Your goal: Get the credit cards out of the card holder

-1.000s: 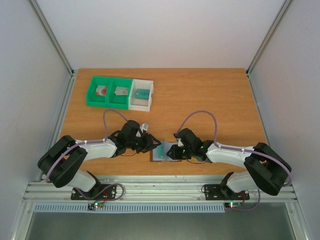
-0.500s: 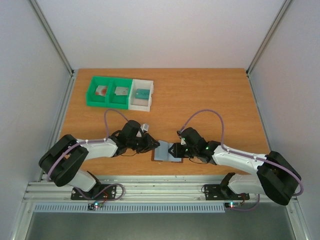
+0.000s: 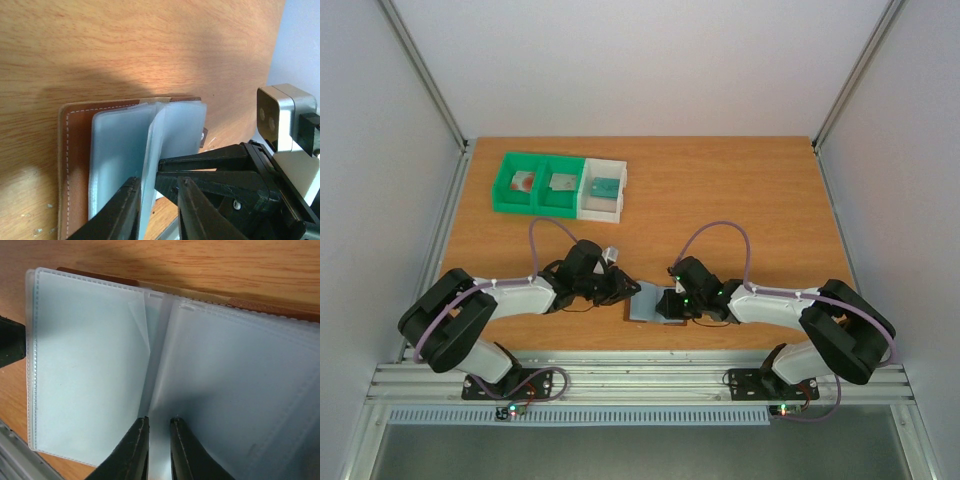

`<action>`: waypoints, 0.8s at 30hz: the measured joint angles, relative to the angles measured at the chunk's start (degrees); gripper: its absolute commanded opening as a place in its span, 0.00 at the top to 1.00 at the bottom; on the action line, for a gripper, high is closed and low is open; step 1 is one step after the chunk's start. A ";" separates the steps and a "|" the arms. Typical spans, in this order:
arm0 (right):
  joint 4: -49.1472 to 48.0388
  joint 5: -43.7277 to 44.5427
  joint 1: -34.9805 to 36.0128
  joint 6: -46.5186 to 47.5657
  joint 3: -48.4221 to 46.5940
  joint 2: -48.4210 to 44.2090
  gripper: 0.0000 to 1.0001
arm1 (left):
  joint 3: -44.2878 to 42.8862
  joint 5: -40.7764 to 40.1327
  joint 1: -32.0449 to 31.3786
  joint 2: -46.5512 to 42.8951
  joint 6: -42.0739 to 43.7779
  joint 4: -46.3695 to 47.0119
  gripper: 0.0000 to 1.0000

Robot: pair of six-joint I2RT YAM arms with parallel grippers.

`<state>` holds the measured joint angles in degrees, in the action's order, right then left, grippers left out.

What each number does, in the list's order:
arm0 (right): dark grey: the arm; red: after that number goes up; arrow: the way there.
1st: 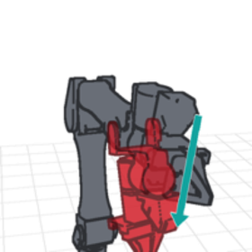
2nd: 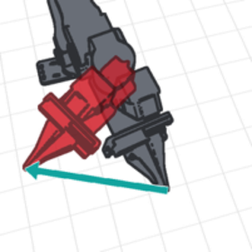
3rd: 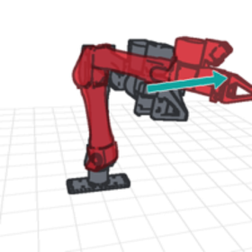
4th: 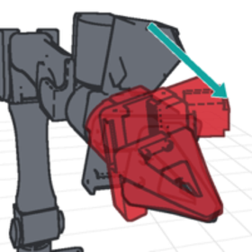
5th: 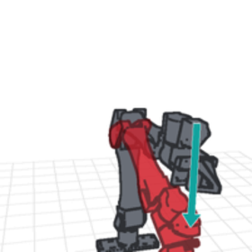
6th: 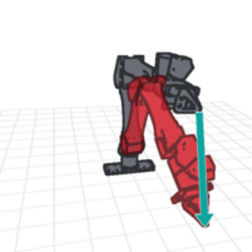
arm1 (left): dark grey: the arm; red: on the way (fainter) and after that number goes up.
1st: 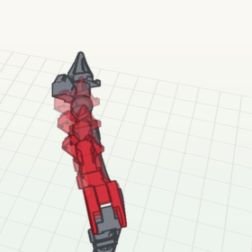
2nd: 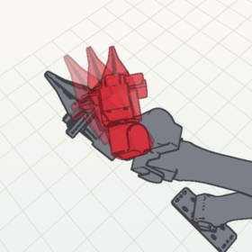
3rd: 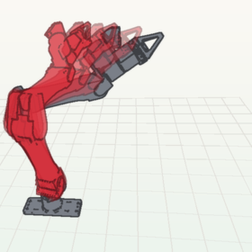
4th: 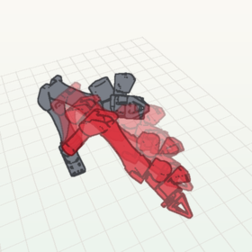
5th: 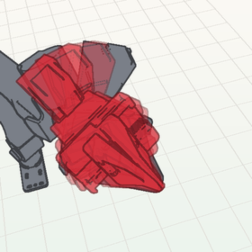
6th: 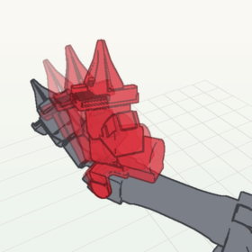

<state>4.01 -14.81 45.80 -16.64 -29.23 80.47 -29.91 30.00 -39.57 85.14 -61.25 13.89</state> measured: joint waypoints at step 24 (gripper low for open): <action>-3.63 1.38 0.00 0.11 1.51 0.59 0.92 | -3.74 -2.16 -1.07 0.66 3.52 -4.76 0.51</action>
<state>0.38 -13.43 45.80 -16.53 -27.73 81.06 -33.65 27.83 -40.64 85.80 -57.74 9.13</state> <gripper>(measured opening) 0.076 0.487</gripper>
